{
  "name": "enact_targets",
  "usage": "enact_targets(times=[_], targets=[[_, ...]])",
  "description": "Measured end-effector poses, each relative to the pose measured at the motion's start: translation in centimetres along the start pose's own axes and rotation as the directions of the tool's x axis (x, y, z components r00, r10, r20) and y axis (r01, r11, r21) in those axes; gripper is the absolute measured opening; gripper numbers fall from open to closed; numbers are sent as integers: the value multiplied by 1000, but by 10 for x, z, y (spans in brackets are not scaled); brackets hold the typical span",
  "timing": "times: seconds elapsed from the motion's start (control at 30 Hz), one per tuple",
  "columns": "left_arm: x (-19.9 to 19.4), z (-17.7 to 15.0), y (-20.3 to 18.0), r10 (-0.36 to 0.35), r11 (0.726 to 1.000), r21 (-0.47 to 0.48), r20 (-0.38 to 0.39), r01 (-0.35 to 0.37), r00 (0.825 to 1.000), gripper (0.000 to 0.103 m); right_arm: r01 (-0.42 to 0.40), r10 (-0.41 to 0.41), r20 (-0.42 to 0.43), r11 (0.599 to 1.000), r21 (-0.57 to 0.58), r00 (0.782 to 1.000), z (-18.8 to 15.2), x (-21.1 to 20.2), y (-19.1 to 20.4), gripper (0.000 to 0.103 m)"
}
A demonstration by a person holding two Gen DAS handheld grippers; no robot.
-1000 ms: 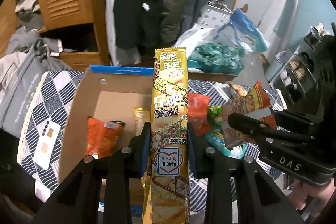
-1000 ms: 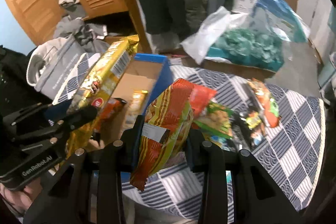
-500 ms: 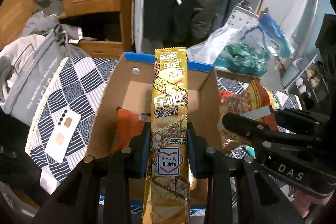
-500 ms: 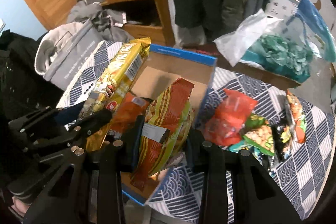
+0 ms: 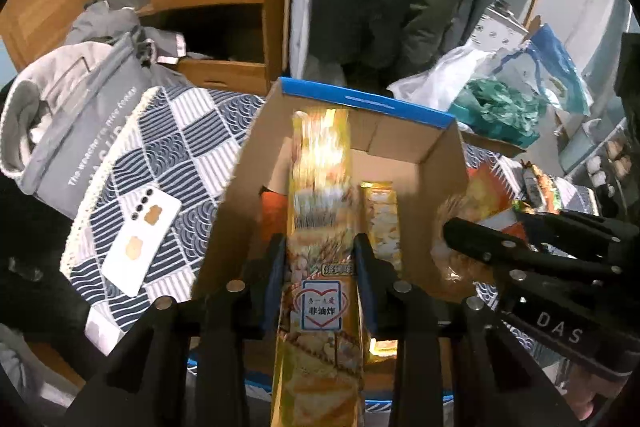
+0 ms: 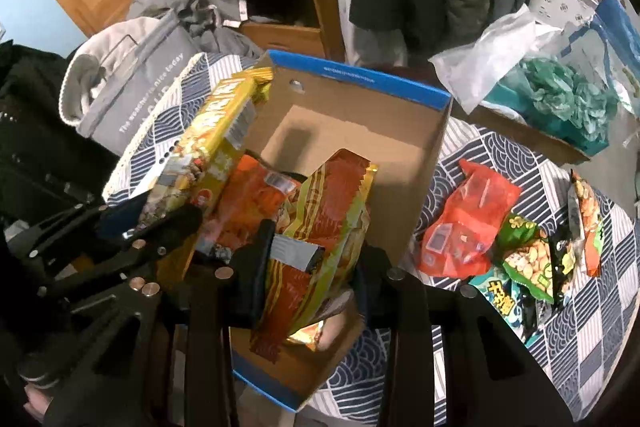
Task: Organize snacks
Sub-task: 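Carry yellow bar with left gripper while right gripper carries orange bag into box, release, then withdraw both grippers from the box toward the remaining snacks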
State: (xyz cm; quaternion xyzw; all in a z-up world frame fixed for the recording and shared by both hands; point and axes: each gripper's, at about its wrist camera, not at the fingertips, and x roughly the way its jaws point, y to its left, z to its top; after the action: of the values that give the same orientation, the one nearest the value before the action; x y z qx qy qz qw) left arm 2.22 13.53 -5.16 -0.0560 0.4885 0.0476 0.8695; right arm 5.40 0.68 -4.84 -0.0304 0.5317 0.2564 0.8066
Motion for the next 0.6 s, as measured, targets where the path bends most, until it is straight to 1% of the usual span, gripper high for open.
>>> enact_targets(times=[0.03,0.07,0.1,0.13,0.17,0.3,0.37,0.4,0.6], targets=[[-2,0,0,13,1000,3,11,-13,1000,35,11,-11,1,1000,1,1000,0,0,0,38],[-4,1,0,29,1000,9,25,-29,999,36,18,-18,3,1000,-1,1000,0,-1,-1,45],[-5,2,0,35,999,12,33,-36,999,40,26,-26,8,1000,-3,1000,0,-2,-1,49],[-6,2,0,42,999,14,39,-43,998,45,34,-34,14,999,-5,999,0,-4,-1,59],[-8,3,0,46,999,11,44,-46,998,47,42,-42,21,999,-5,999,0,-6,-1,63],[-8,4,1,48,999,4,44,-48,998,57,62,-62,39,998,-2,997,-2,-15,-5,65],[-8,4,-2,45,999,8,44,-45,998,57,74,-74,43,997,3,996,-4,-18,-10,70],[-8,3,-2,43,999,10,41,-44,998,58,78,-78,45,997,5,996,-4,-19,-11,70],[-11,1,-19,22,999,46,38,-23,999,62,104,-106,50,994,30,993,-14,-29,-30,71]])
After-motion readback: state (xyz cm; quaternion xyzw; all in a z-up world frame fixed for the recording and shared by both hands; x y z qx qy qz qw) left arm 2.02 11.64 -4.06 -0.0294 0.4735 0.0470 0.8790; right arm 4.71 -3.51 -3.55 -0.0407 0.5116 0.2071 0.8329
